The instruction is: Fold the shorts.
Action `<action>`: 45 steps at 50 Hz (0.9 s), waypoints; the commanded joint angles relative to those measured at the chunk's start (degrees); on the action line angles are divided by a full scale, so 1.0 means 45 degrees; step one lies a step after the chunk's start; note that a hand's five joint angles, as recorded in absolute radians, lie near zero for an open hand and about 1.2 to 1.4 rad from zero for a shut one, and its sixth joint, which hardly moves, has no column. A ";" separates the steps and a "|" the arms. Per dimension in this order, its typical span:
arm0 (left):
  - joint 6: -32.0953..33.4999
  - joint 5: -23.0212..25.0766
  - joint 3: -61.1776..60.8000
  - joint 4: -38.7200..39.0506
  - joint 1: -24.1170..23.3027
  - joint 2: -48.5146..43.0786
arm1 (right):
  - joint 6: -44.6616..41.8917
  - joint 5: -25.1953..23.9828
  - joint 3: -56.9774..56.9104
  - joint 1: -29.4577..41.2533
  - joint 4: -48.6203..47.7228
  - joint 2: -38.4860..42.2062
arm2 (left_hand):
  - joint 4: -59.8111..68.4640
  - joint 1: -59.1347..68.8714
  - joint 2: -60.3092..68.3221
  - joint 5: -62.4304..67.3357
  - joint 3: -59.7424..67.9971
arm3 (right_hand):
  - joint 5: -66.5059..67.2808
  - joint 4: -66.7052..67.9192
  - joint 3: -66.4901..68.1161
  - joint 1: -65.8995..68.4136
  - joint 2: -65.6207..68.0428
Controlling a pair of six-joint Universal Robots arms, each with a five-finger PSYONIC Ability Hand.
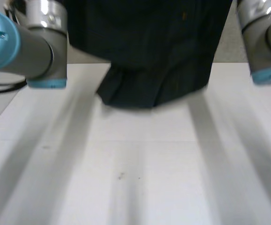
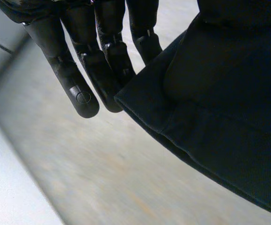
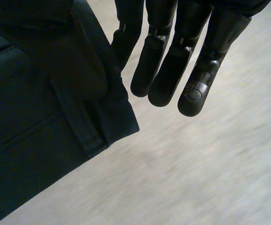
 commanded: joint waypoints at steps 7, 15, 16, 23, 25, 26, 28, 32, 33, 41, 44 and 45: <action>-0.2025 -0.0156 -0.3272 0.0991 -0.0024 0.1484 | -0.0007 0.0196 0.1339 0.0546 -0.0094 -0.0608 | 0.2465 0.3556 0.2521 0.2758 0.2597 | 0.2899 0.2610 0.2731 0.5517 0.2812; -0.2593 -0.0156 -0.6633 0.0640 -0.0219 0.1153 | -0.0124 0.0235 0.4423 0.0527 0.0666 0.0600 | 0.2465 0.3556 0.2521 0.2758 0.2597 | 0.2899 0.2610 0.2731 0.5517 0.2812; -0.2593 -0.0156 -0.7119 0.0427 -0.0335 0.0901 | -0.0124 0.0255 0.4718 0.0527 0.0842 0.0719 | 0.2465 0.3556 0.2521 0.2758 0.2597 | 0.2899 0.2610 0.2731 0.5517 0.2812; -0.2592 -0.0214 -0.8703 -0.1542 -0.0805 0.0233 | -0.0124 0.0177 0.6650 0.0488 0.1935 0.0936 | 0.2465 0.3556 0.2521 0.2758 0.2597 | 0.2899 0.2610 0.2731 0.5517 0.2812; -0.2593 -0.0215 -0.8958 -0.2267 -0.0805 0.0370 | -0.0066 0.0118 0.7043 0.0488 0.2190 0.0799 | 0.2465 0.3556 0.2521 0.2758 0.2597 | 0.2899 0.2610 0.2731 0.5517 0.2812; -0.2593 -0.0215 -0.9095 -0.2638 -0.0805 0.0506 | -0.0065 0.0099 0.7219 0.0488 0.2308 0.0701 | 0.2465 0.3556 0.2521 0.2758 0.2597 | 0.2899 0.2610 0.2731 0.5517 0.2812; -0.2573 -0.0215 -0.9388 -0.3868 -0.0864 0.0994 | -0.0163 -0.0018 0.7766 0.0507 0.2737 0.0175 | 0.2465 0.3556 0.2521 0.2758 0.2597 | 0.2899 0.2610 0.2731 0.5517 0.2812; -0.2495 -0.0370 -0.9857 -0.6094 -0.0922 0.1834 | -0.0611 -0.0370 0.8411 0.0351 0.4375 -0.0782 | 0.2465 0.3556 0.2521 0.2758 0.2597 | 0.2899 0.2610 0.2731 0.5517 0.2812; -0.2495 -0.0487 -0.9935 -0.6582 -0.0942 0.2029 | -0.0767 -0.0467 0.8509 0.0235 0.4843 -0.0919 | 0.2465 0.3556 0.2521 0.2758 0.2597 | 0.2899 0.2610 0.2731 0.5517 0.2812; -0.2417 -0.2381 -1.1204 -1.1660 -0.1897 0.4353 | -0.2622 -0.1288 0.9563 -0.0254 0.9298 -0.2753 | 0.2465 0.3556 0.2521 0.2758 0.2597 | 0.2899 0.2610 0.2731 0.5517 0.2812; -0.2319 -0.2909 -1.1926 -1.3108 -0.2834 0.5738 | -0.3423 -0.1347 1.0168 -0.0352 1.0120 -0.4218 | 0.2465 0.3556 0.2521 0.2758 0.2597 | 0.2899 0.2610 0.2731 0.5517 0.2812; -0.2300 -0.2949 -1.2141 -1.3265 -0.3030 0.6148 | -0.3657 -0.1308 1.0363 -0.0430 1.0315 -0.4589 | 0.2465 0.3556 0.2521 0.2758 0.2597 | 0.2899 0.2610 0.2731 0.5517 0.2812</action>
